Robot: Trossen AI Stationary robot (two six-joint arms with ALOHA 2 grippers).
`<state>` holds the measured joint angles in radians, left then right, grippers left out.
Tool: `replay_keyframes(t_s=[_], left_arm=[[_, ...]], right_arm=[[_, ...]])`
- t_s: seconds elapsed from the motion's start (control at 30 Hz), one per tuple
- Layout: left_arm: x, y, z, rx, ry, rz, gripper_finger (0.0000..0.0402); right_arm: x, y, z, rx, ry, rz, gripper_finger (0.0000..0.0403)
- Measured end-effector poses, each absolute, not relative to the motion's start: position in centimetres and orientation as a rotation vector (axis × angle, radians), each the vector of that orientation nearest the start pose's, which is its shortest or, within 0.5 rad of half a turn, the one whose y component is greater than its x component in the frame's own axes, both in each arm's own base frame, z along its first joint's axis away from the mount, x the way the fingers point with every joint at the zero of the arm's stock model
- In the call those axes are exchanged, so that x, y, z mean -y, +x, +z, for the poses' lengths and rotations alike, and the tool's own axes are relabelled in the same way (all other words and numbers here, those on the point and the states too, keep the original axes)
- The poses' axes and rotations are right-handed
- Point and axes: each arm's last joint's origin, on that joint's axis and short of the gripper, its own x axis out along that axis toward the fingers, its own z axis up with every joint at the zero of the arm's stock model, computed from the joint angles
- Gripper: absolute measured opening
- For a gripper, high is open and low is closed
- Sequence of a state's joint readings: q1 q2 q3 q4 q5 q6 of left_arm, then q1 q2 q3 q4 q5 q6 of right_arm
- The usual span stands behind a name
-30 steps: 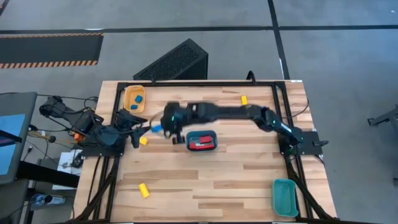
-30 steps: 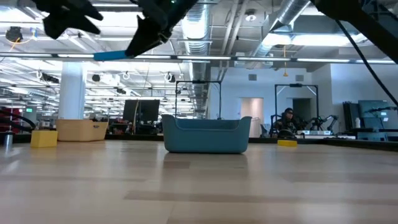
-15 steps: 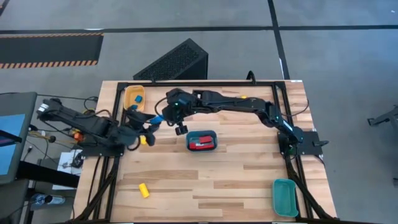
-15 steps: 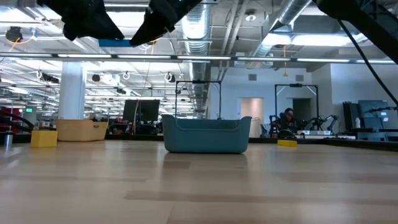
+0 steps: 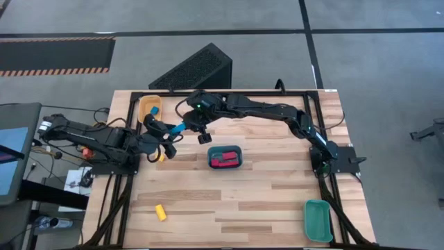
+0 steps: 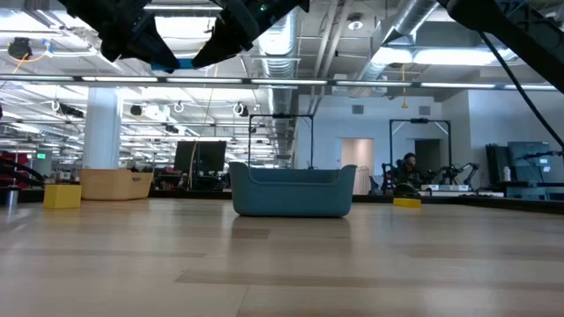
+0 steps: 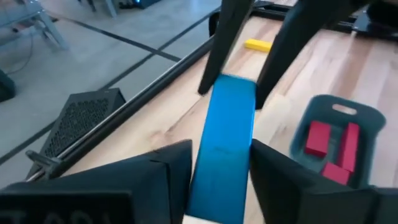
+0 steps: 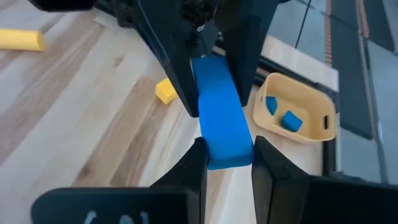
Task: Sort & place blocks by color
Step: Put the blue block into the yellow bin
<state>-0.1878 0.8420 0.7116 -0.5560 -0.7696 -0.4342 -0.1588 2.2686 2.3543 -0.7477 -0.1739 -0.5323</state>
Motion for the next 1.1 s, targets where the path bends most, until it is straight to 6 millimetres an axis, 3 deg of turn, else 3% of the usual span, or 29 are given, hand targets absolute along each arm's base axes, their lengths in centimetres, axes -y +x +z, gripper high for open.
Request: replay_keyframes(t_s=[0.13,0.33,0.47,0.57,0.73,1.0,1.1], left_arm=[[0.3,16.3,27.3,-0.512,-0.049,0.656,0.0081],[-1.3,15.4,28.1,-0.467,-0.111,0.704,0.0076],[-3.9,13.7,28.1,-0.426,-0.192,1.003,0.0076],[-6.0,12.2,27.2,-0.501,-0.27,1.18,0.0076],[-9.5,10.7,25.3,-0.576,-0.449,1.325,0.0076],[-14.9,9.1,22.7,-0.746,-0.584,1.404,0.0088],[-15.4,9.2,22.1,-0.774,-0.602,1.443,0.0087]], right_arm=[[7.6,49.9,32.9,-0.617,-0.411,0.188,0.0077],[8.4,49.9,33.5,-0.579,-0.375,0.121,0.0085],[10.1,49.7,33.9,-0.573,-0.242,-0.012,0.0119],[12.2,49.2,33.7,-0.595,-0.121,-0.108,0.0152],[16.0,46.3,34.7,-0.665,0.06,-0.284,0.0186],[17.5,42.8,36.4,-0.76,0.184,-0.335,0.0175],[17.3,41.5,37.4,-0.779,0.224,-0.289,0.0159]])
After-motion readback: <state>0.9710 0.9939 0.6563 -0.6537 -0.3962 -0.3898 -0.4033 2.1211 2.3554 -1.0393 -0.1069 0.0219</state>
